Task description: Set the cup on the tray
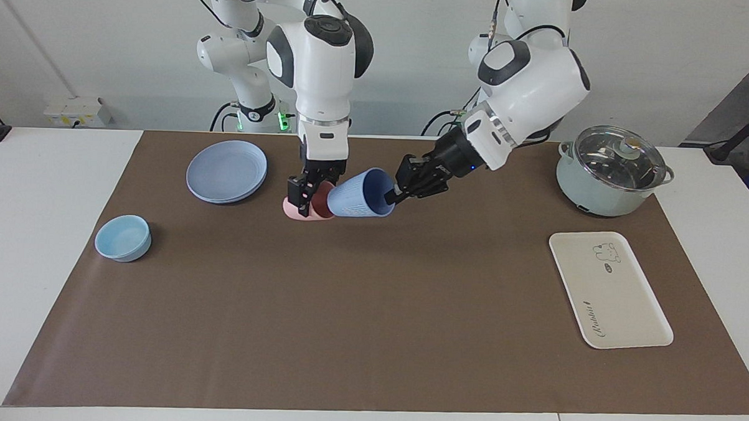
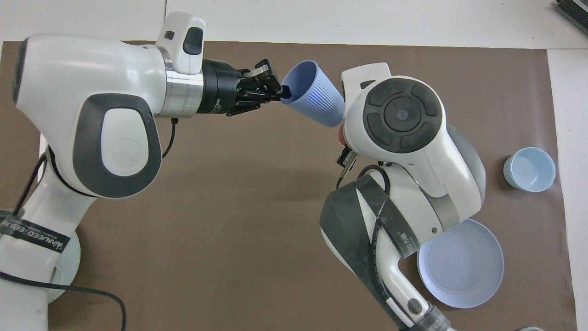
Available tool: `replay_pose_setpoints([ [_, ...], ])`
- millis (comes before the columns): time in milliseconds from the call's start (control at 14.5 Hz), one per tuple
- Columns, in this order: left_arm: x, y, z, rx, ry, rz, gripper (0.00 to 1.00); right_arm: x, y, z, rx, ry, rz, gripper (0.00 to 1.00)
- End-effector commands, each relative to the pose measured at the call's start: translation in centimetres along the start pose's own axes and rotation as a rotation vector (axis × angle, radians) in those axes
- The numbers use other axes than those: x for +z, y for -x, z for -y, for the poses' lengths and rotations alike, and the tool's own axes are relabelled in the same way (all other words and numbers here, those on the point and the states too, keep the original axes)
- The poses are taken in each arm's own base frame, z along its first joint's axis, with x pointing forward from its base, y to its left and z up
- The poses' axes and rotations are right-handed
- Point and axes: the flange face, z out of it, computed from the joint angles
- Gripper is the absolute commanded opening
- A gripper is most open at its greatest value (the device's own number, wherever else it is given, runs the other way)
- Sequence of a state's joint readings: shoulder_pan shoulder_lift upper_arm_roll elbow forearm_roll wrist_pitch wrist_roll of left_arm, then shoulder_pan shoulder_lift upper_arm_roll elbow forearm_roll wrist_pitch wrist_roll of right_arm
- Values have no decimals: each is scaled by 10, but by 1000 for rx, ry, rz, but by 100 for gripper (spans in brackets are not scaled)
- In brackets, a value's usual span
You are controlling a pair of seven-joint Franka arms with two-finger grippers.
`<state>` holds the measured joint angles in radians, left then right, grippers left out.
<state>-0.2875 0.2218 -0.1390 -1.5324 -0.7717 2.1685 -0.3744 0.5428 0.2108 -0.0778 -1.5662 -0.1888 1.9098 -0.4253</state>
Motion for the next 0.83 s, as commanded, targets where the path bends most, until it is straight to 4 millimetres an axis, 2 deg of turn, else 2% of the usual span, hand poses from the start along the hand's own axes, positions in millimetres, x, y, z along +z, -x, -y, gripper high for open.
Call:
replay_pose_setpoints([
  [0,-42,-33,23,9,-88,-69,0,4,8,-29,57,31,-44,0],
  [138,-69,-51,43,68,-181,-141,0,11,18,-48,100,27,-78,0],
  [345,-107,-77,97,190,-284,-179,0,30,45,-96,153,-39,-231,0],
  [552,-143,-91,157,309,-342,-182,0,52,91,-146,156,-117,-381,0],
  [690,-170,-99,187,376,-371,-190,0,79,131,-178,209,-133,-507,0],
  [759,-180,-102,204,415,-387,-190,0,99,145,-186,254,-143,-588,0],
])
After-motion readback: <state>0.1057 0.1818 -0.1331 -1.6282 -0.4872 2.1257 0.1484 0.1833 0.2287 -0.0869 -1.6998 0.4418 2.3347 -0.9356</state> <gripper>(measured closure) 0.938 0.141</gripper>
